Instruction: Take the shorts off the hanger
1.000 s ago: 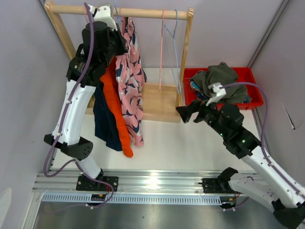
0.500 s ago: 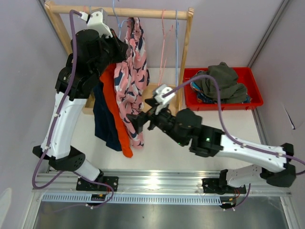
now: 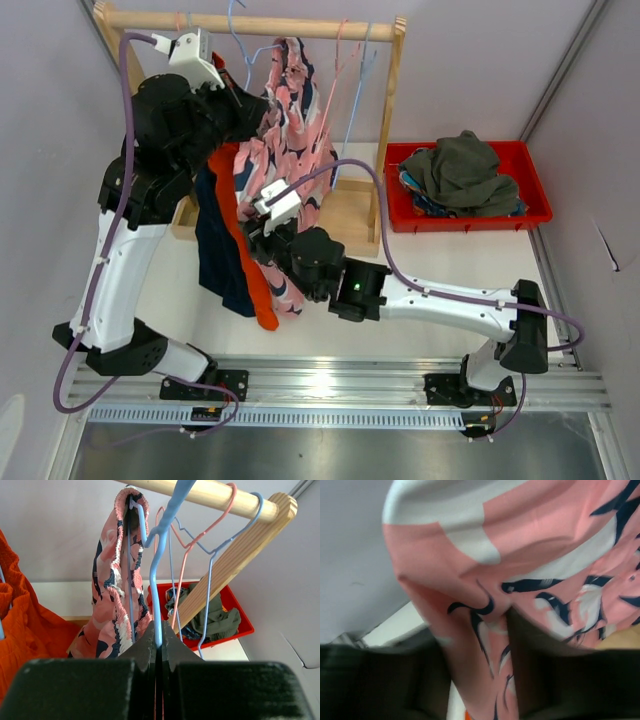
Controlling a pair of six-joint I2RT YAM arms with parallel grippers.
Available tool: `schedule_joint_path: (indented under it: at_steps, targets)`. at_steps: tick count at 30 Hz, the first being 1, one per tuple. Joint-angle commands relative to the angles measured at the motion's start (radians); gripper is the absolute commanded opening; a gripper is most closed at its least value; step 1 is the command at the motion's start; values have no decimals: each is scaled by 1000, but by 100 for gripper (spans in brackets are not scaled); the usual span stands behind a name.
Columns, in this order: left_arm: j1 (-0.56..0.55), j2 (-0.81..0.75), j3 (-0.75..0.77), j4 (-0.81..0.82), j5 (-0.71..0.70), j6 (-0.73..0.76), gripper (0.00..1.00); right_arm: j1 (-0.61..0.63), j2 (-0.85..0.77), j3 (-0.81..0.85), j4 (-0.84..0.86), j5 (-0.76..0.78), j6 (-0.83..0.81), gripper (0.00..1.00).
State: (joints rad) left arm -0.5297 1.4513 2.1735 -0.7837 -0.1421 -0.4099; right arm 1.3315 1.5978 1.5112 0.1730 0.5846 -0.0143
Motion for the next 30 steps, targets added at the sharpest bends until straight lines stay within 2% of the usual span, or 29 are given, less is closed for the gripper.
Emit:
schedule_joint_path:
  at_steps: [1,5,13,17,30]
  targets:
    - [-6,-61,-9,75,29,-3,0,17,13,29,118,70,4,0]
    - [-4,-69,-11,70,16,19,0,92,-12,-58,145,128,-6,0]
    - [0,-49,-14,83,-89,83,0,394,-33,-154,53,356,75,0]
    - [8,-31,-21,93,-131,134,0,422,-12,-137,23,345,154,0]
    - [57,4,-21,156,-185,229,0,449,74,-69,72,302,120,0]
